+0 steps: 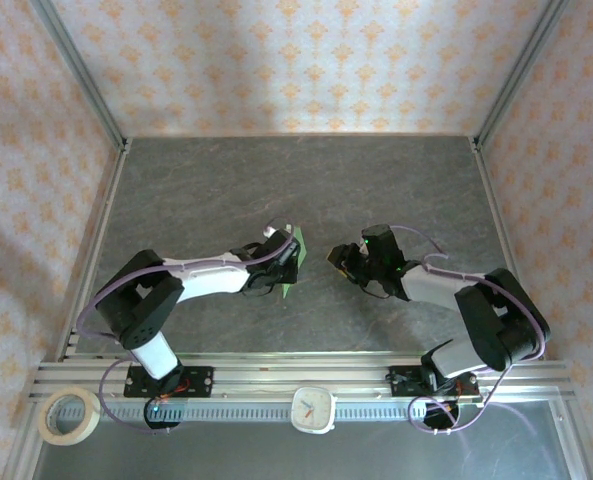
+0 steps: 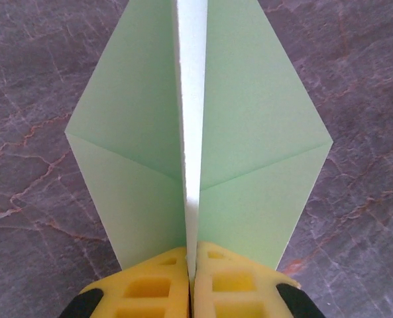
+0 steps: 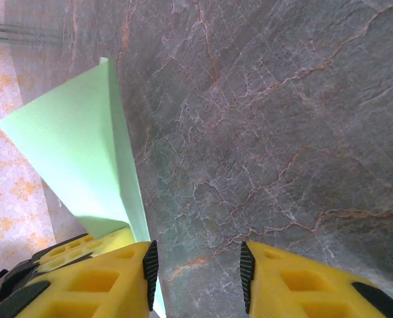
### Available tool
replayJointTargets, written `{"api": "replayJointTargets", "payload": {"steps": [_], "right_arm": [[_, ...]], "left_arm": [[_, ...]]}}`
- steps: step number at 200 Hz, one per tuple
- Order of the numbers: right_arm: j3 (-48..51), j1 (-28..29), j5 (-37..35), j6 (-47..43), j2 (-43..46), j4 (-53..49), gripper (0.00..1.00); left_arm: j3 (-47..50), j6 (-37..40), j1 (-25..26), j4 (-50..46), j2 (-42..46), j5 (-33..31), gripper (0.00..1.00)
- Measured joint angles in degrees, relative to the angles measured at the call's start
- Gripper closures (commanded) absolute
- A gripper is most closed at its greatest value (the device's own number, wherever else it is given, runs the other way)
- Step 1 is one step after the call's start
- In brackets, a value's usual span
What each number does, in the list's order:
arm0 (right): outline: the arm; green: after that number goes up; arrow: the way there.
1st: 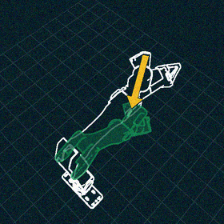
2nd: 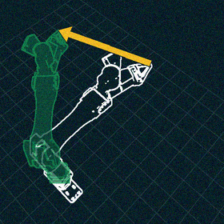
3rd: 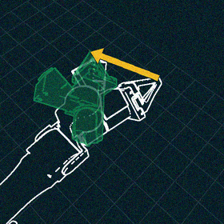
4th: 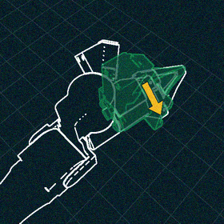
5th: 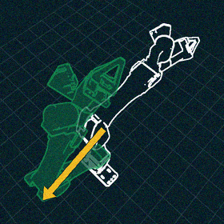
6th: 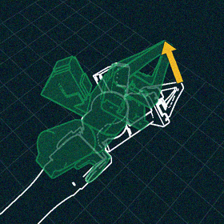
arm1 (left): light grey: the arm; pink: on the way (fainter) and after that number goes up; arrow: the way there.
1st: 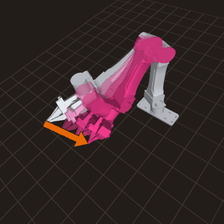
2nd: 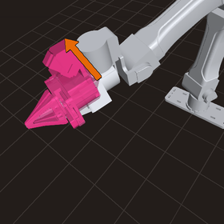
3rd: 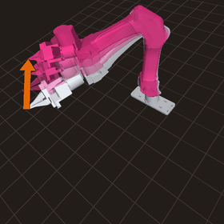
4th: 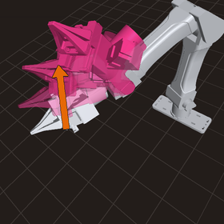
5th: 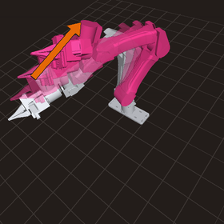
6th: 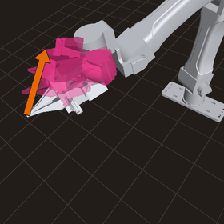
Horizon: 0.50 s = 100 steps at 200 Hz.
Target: Fold a paper plane with a square sheet of paper (pick it up from the middle)
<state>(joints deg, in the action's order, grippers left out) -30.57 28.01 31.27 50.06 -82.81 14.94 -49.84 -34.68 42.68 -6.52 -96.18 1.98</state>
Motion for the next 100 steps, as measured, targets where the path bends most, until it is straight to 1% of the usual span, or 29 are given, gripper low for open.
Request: {"api": "replayJointTargets", "payload": {"steps": [28, 68, 100], "right_arm": [[0.00, 0.00, 0.04, -0.20, 0.00, 0.00, 0.60], [0.00, 0.00, 0.17, -0.22, 0.00, 0.00, 0.60], [0.00, 0.00, 0.20, -0.20, -0.07, 0.02, 0.60]], "left_arm": [[-0.61, -0.04, 0.15, -1.25, -1.05, -0.50, 0.89], [-1.22, -0.04, 0.22, -2.03, -1.99, -0.98, 0.83], [-1.25, -0.04, 0.46, -2.32, -2.47, -1.01, 0.81]]}}
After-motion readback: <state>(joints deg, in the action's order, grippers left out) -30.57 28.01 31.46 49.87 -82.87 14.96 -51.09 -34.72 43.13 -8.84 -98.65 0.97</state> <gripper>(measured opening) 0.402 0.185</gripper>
